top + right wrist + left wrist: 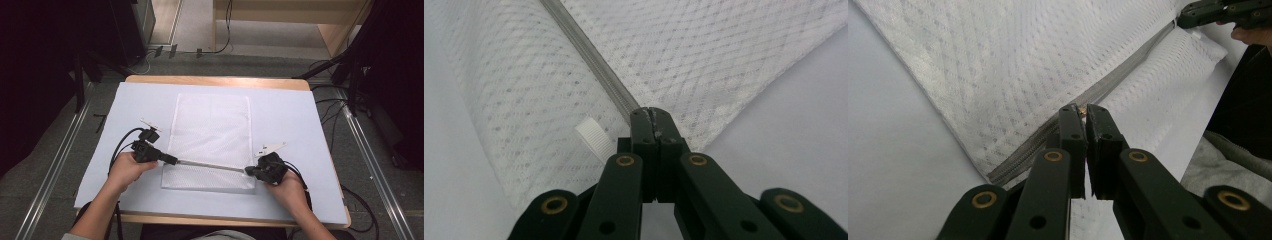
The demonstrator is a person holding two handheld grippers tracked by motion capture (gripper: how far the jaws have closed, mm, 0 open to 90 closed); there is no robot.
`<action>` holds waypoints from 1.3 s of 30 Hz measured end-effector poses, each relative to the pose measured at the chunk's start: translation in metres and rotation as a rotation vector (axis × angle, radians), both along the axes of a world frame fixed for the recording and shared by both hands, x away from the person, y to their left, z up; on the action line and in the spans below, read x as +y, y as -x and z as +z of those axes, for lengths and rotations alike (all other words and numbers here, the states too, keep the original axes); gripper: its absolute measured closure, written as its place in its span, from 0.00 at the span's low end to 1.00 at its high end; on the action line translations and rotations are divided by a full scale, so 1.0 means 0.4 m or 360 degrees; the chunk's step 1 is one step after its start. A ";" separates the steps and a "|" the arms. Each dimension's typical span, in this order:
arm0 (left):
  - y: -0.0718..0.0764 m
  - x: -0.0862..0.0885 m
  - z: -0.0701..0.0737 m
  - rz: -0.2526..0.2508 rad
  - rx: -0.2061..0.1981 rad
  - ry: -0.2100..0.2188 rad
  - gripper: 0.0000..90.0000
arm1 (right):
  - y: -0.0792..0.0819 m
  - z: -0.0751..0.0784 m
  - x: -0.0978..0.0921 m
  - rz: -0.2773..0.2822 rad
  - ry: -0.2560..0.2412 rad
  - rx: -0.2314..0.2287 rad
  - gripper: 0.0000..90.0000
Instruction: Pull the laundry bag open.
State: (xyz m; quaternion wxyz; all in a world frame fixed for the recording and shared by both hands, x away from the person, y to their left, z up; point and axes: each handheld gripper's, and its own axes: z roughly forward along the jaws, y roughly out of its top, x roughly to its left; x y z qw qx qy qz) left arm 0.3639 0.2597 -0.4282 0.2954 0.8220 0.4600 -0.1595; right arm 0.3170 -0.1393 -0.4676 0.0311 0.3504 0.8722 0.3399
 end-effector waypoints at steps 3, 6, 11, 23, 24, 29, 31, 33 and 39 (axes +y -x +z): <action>-0.001 0.024 -0.002 0.0054 0.0019 0.0014 0.98 | 0.001 0.000 0.001 -0.0002 0.0003 -0.0003 1.00; 0.002 0.052 -0.001 0.0080 0.0015 -0.0021 0.98 | -0.003 0.002 0.002 0.0004 0.0009 0.0013 1.00; 0.004 0.098 0.000 0.0170 0.0005 -0.0015 0.98 | -0.005 0.002 0.001 0.0005 0.0005 0.0025 1.00; 0.015 0.095 0.000 0.0171 -0.0019 -0.0020 0.98 | -0.011 0.003 0.000 0.0012 -0.0001 0.0047 1.00; 0.017 0.096 -0.002 0.0159 -0.0020 -0.0021 0.98 | -0.012 0.003 0.000 0.0011 -0.0005 0.0055 1.00; 0.026 0.102 -0.016 0.0163 0.0013 0.0002 0.98 | -0.015 0.005 0.001 0.0018 0.0002 0.0063 1.00; 0.030 0.097 -0.016 0.0137 0.0001 -0.0017 0.97 | -0.015 0.007 0.002 0.0017 0.0006 0.0073 1.00; 0.035 0.096 -0.017 0.0136 -0.0005 -0.0013 0.97 | -0.016 0.008 0.001 0.0017 0.0012 0.0077 1.00; 0.047 0.096 -0.027 0.0126 0.0000 0.0029 0.96 | -0.019 0.007 -0.001 0.0031 0.0000 0.0077 1.00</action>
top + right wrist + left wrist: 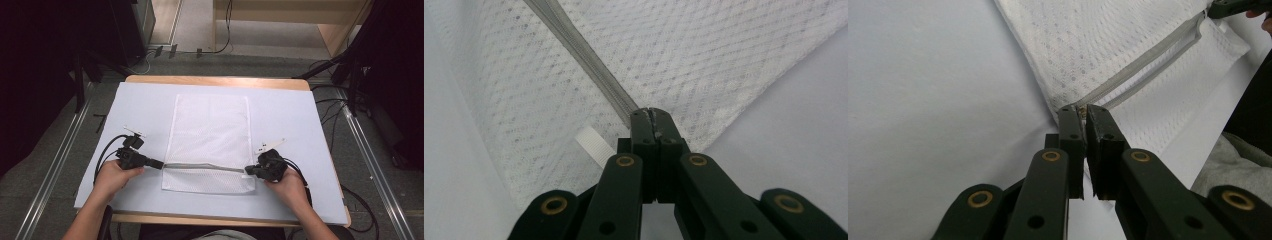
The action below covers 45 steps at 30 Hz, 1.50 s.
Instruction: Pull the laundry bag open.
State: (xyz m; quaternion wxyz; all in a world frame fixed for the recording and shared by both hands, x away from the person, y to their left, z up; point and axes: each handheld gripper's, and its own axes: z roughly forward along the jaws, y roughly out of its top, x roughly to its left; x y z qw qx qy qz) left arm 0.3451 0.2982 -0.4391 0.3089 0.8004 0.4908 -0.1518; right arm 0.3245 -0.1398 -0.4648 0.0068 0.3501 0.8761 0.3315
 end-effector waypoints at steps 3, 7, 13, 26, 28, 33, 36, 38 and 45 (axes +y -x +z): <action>-0.002 0.004 0.002 0.0016 -0.0017 0.0049 0.87 | -0.003 0.003 -0.003 0.0003 -0.0021 0.0025 1.00; -0.001 0.010 0.011 0.0039 -0.0106 0.0072 0.78 | -0.004 0.019 -0.010 0.0002 -0.0093 -0.0017 0.95; 0.001 0.014 0.023 0.0076 -0.0215 0.0059 0.67 | -0.009 0.031 -0.019 -0.0022 -0.0197 -0.0050 0.86; -0.002 0.037 0.045 0.0143 -0.0504 -0.0006 0.50 | -0.027 0.050 -0.068 -0.0162 -0.0327 -0.0168 0.61; -0.005 0.042 0.043 0.0162 -0.0526 -0.0018 0.50 | -0.034 0.052 -0.081 -0.0189 -0.0336 -0.0199 0.59; -0.014 0.061 0.044 0.0189 -0.0604 -0.0119 0.48 | -0.046 0.051 -0.116 -0.0269 -0.0354 -0.0234 0.55; -0.019 0.076 0.044 0.0215 -0.0631 -0.0140 0.46 | -0.050 0.051 -0.134 -0.0305 -0.0360 -0.0245 0.53; -0.022 0.085 0.042 0.0235 -0.0649 -0.0160 0.45 | -0.052 0.051 -0.147 -0.0335 -0.0362 -0.0274 0.50; -0.028 0.109 0.038 0.0286 -0.0691 -0.0191 0.42 | -0.065 0.042 -0.197 -0.0467 -0.0373 -0.0295 0.41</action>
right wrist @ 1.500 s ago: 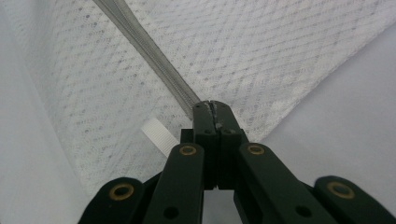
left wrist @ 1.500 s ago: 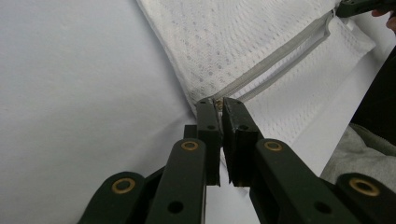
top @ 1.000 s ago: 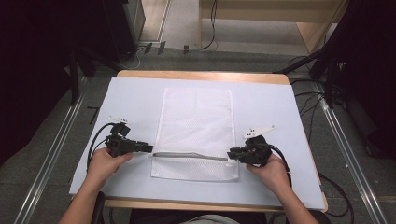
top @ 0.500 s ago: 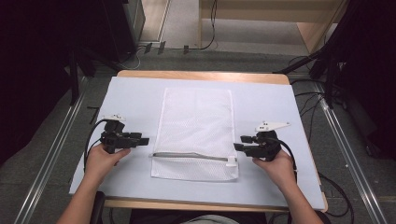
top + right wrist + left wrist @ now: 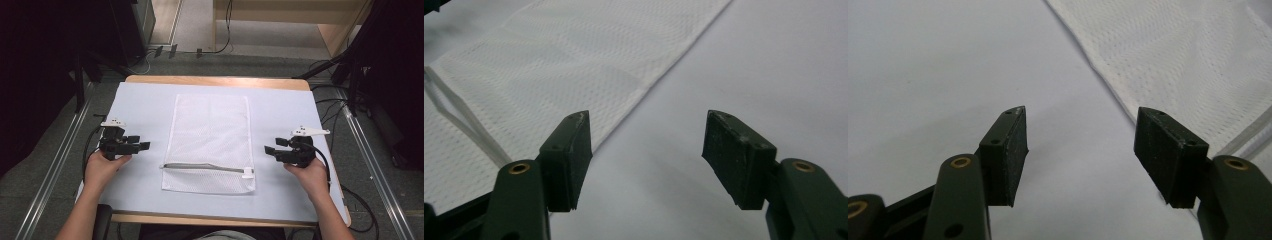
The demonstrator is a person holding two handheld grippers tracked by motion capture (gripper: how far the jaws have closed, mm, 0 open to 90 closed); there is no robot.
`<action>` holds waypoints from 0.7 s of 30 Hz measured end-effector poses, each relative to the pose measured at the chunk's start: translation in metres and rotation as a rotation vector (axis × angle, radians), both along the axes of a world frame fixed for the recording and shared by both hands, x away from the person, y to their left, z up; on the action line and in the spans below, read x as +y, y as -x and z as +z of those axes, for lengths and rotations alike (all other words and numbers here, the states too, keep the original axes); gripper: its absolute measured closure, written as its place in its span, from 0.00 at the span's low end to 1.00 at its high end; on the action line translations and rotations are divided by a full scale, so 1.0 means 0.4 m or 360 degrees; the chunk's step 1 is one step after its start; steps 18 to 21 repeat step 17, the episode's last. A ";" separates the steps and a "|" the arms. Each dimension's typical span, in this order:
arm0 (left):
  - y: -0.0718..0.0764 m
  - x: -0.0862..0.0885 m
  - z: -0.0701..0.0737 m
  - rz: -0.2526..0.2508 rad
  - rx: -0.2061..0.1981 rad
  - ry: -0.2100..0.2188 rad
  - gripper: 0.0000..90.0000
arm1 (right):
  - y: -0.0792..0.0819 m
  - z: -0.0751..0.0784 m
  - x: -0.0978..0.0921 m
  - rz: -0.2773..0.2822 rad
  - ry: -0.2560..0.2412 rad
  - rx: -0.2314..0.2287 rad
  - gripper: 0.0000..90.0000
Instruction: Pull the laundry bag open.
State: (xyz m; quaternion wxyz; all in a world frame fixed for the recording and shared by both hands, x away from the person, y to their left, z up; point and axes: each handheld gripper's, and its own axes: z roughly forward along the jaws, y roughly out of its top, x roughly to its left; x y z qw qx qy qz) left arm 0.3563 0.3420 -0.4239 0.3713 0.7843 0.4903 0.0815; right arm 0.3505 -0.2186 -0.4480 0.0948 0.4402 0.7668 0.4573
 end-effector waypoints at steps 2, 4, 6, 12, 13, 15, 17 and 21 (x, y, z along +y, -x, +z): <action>0.000 0.002 0.000 0.0005 -0.0010 -0.0015 0.41 | -0.004 -0.003 -0.013 -0.0030 -0.0003 0.0004 0.40; -0.001 0.004 -0.001 0.0007 -0.0013 -0.0026 0.40 | -0.007 -0.007 -0.023 -0.0064 -0.0011 0.0009 0.39; -0.001 0.003 -0.003 0.0012 -0.0011 -0.0057 0.39 | -0.009 -0.011 -0.030 -0.0082 -0.0007 0.0012 0.39; -0.006 0.003 -0.008 0.0022 -0.0008 -0.0098 0.37 | -0.010 -0.018 -0.035 -0.0097 0.0023 0.0023 0.37; -0.007 0.003 -0.009 0.0022 -0.0006 -0.0095 0.36 | -0.009 -0.018 -0.033 -0.0099 0.0027 0.0034 0.37; -0.009 0.001 -0.012 0.0020 -0.0003 -0.0095 0.34 | -0.010 -0.022 -0.031 -0.0088 0.0037 0.0036 0.36; -0.012 -0.001 -0.015 0.0013 0.0006 -0.0105 0.33 | -0.010 -0.024 -0.030 -0.0086 0.0046 0.0042 0.36; -0.012 -0.001 -0.015 0.0013 0.0006 -0.0105 0.33 | -0.010 -0.024 -0.030 -0.0086 0.0046 0.0042 0.36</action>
